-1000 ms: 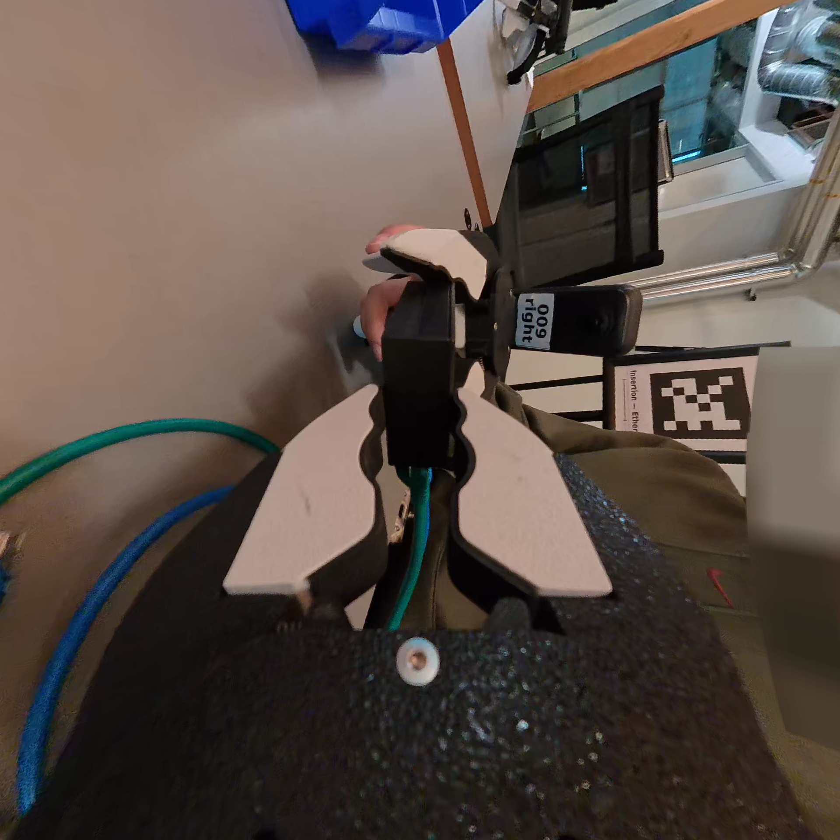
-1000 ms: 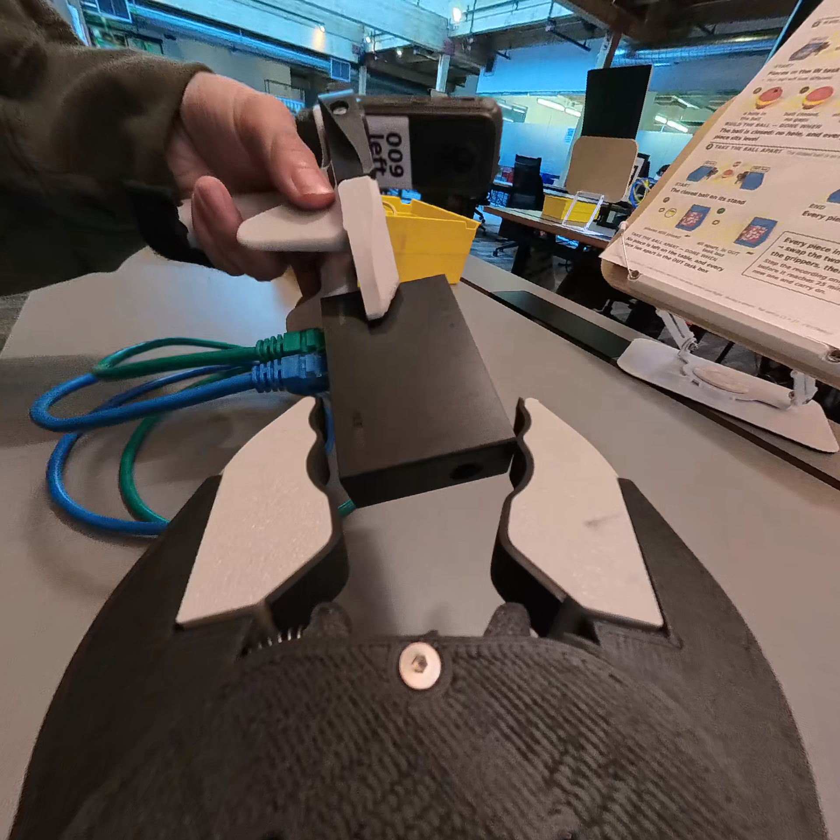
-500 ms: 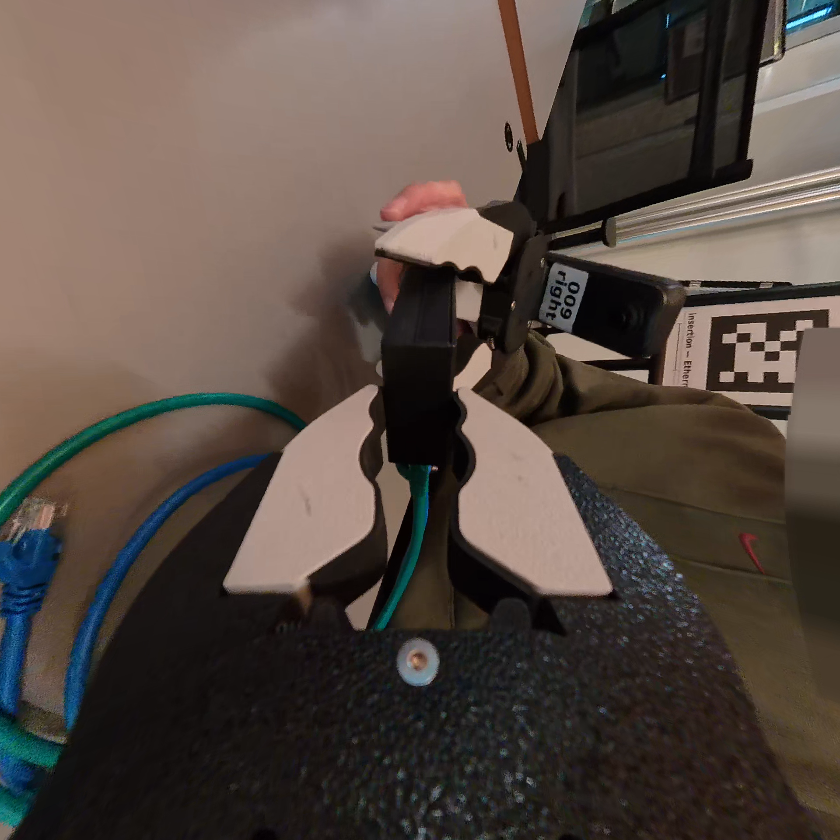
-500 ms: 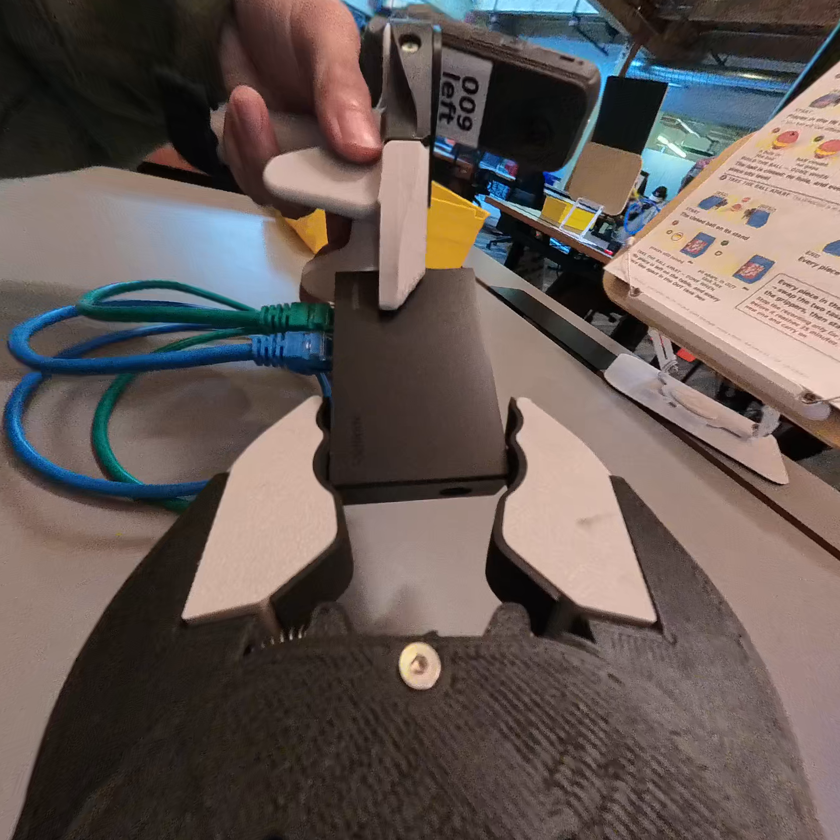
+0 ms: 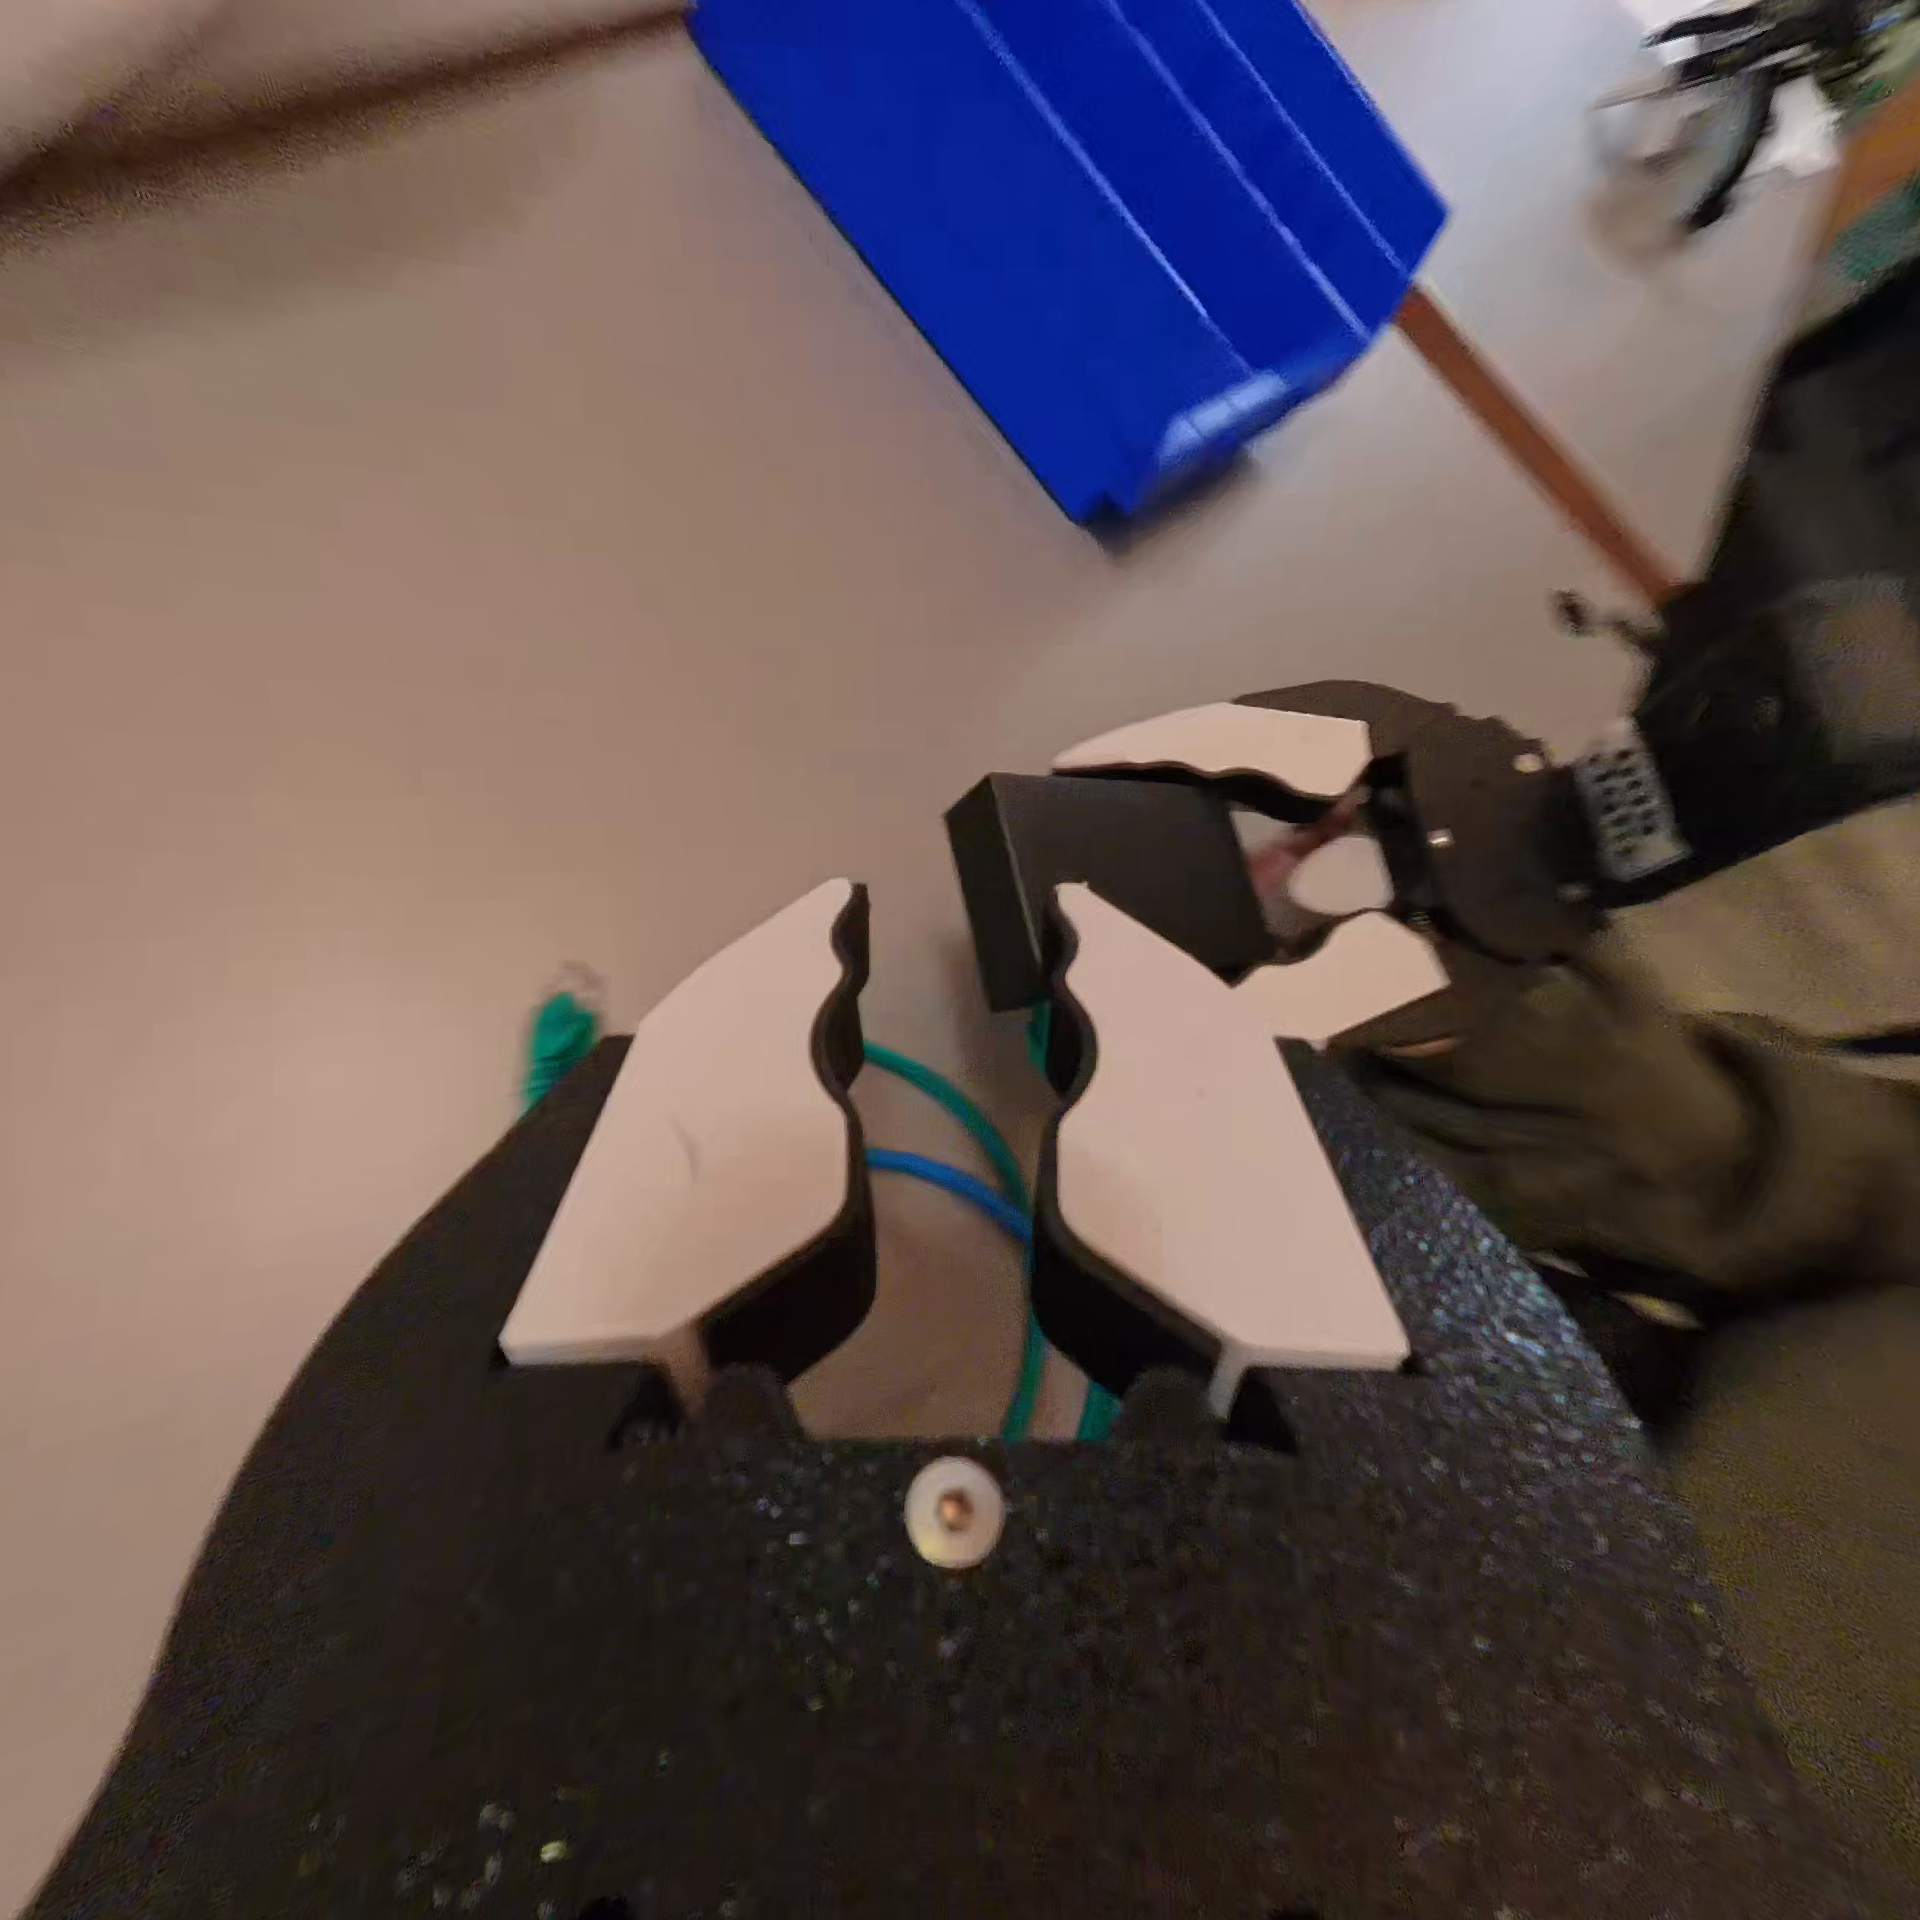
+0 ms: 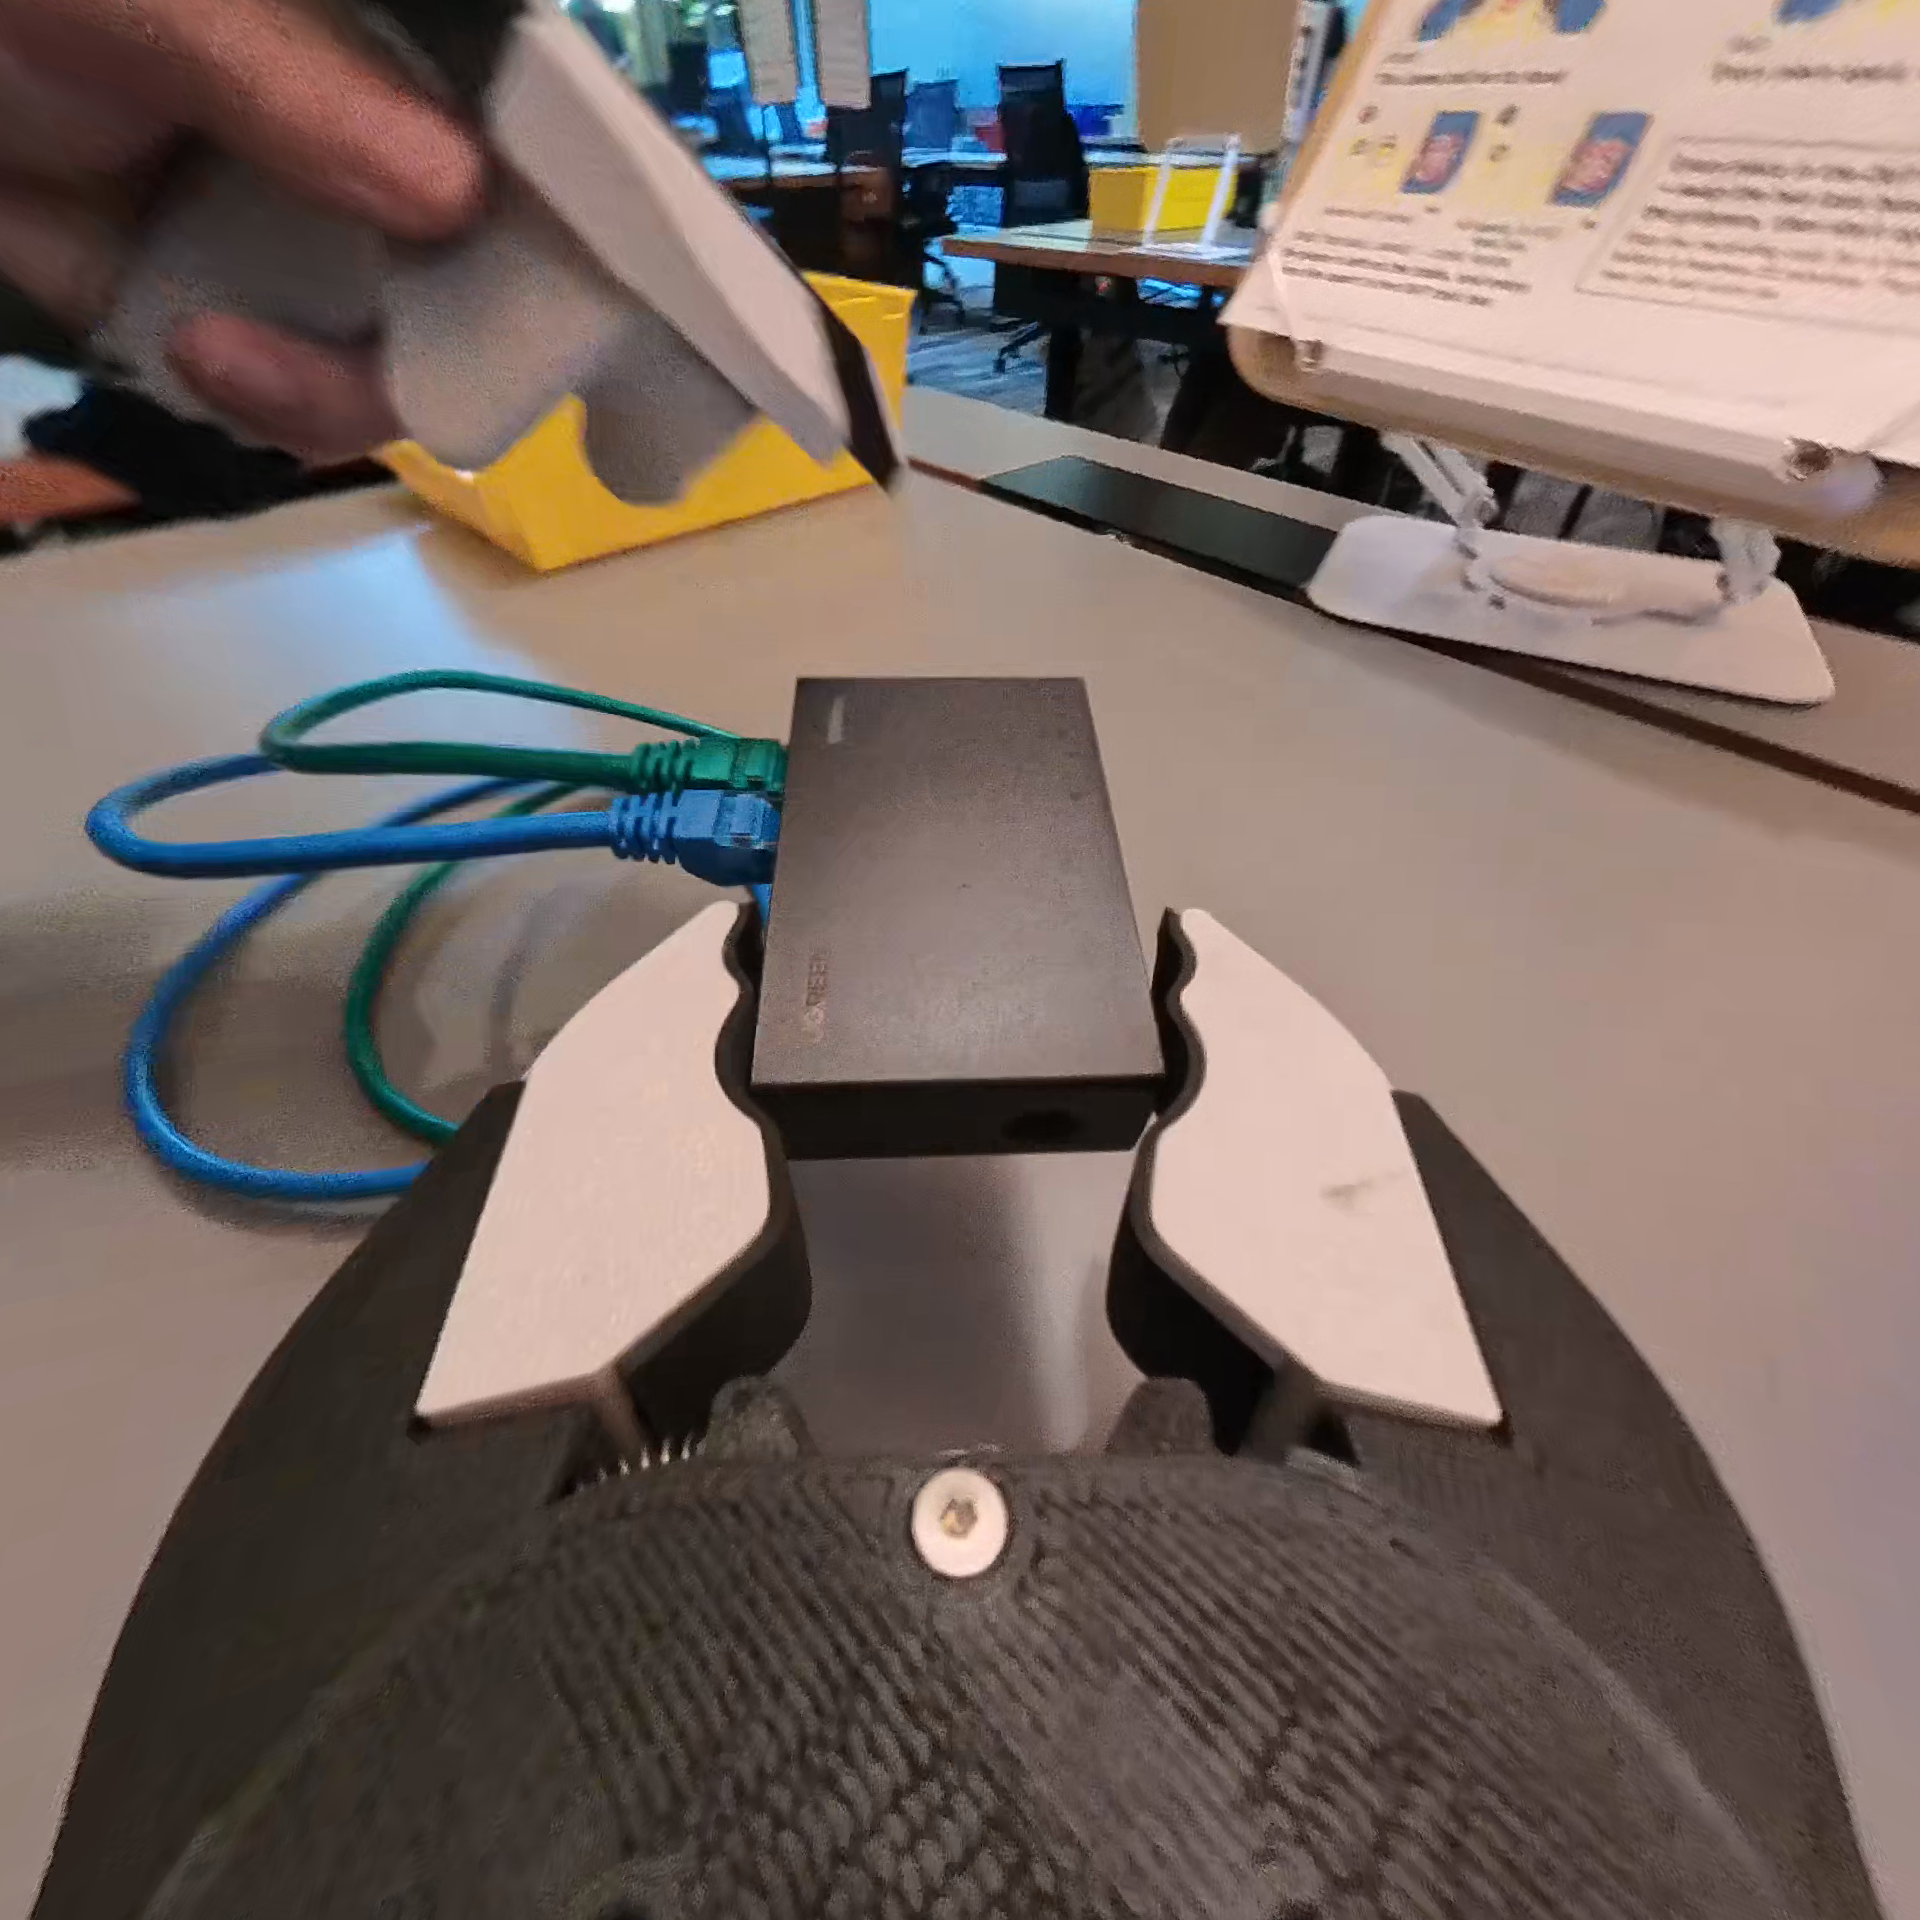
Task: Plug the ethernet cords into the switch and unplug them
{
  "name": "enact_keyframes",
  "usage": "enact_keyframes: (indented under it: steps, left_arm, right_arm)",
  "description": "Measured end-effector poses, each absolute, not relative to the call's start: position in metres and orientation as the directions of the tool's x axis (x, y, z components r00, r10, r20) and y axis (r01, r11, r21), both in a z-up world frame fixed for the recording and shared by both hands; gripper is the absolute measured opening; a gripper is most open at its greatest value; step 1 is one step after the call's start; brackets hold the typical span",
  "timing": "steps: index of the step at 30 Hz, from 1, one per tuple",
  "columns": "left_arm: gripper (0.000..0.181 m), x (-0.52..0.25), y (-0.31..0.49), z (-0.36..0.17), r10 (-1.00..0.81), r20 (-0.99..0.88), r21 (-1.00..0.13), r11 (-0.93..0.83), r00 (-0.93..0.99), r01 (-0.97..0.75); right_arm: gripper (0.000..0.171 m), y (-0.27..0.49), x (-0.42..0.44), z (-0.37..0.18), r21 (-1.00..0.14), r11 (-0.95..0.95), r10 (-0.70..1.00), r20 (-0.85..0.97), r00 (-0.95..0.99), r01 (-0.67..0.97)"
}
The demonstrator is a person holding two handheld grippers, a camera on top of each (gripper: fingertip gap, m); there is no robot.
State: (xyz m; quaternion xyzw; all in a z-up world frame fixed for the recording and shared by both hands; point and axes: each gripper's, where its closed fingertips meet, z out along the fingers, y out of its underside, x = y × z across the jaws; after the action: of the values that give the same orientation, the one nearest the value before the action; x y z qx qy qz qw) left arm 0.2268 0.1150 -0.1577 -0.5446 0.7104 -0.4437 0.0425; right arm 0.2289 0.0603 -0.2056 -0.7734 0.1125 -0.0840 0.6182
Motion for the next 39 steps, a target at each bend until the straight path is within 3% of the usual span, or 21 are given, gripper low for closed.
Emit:
enact_keyframes:
  steps: [3,7,14,16,18,22,26,31,39]
  left_arm:
    - [0.033,0.214,0.112,-0.132,-0.894,0.141,-0.793,0.156,-0.425,-0.589]
    - [0.035,0.179,0.079,-0.134,-0.899,-0.039,-0.800,0.289,-0.436,-0.526]
    - [0.035,0.165,0.085,-0.156,-0.935,-0.079,-0.786,0.272,-0.345,-0.556]
    - [0.039,0.173,0.098,-0.143,-0.945,-0.016,-0.810,0.204,-0.326,-0.550]
    - [0.055,0.186,0.107,-0.144,-0.923,0.186,-0.786,0.066,-0.336,-0.615]
    - [0.053,0.202,0.102,-0.177,-0.730,0.610,-0.558,-0.117,-0.310,-0.822]
    - [0.048,0.196,0.074,-0.189,-0.522,0.801,-0.404,-0.111,-0.292,-0.908]
    - [0.033,0.197,0.055,-0.181,-0.356,0.900,-0.316,-0.135,-0.252,-0.939]
    - [0.028,0.197,0.058,-0.170,-0.396,0.892,-0.291,-0.136,-0.217,-0.947]
  right_arm:
    - [0.073,0.053,0.238,-0.200,-0.980,-0.136,-0.304,-0.099,0.948,-0.146]
    - [0.073,0.046,0.245,-0.192,-0.980,-0.056,-0.308,-0.168,0.937,-0.193]
    - [0.073,0.046,0.240,-0.188,-0.988,-0.041,-0.292,-0.129,0.948,-0.148]
    - [0.073,0.050,0.232,-0.185,-0.995,-0.043,-0.258,-0.076,0.963,-0.090]
    - [0.073,0.054,0.226,-0.185,-0.997,-0.054,-0.246,-0.032,0.969,-0.046]
    - [0.073,0.061,0.210,-0.180,-1.000,-0.023,-0.181,-0.001,0.983,-0.005]
    - [0.072,0.063,0.207,-0.180,-0.999,-0.025,-0.179,0.028,0.984,0.024]
    - [0.072,0.060,0.210,-0.178,-1.000,0.003,-0.171,-0.018,0.985,-0.017]
    - [0.073,0.061,0.205,-0.175,-1.000,0.021,-0.137,0.012,0.990,0.015]
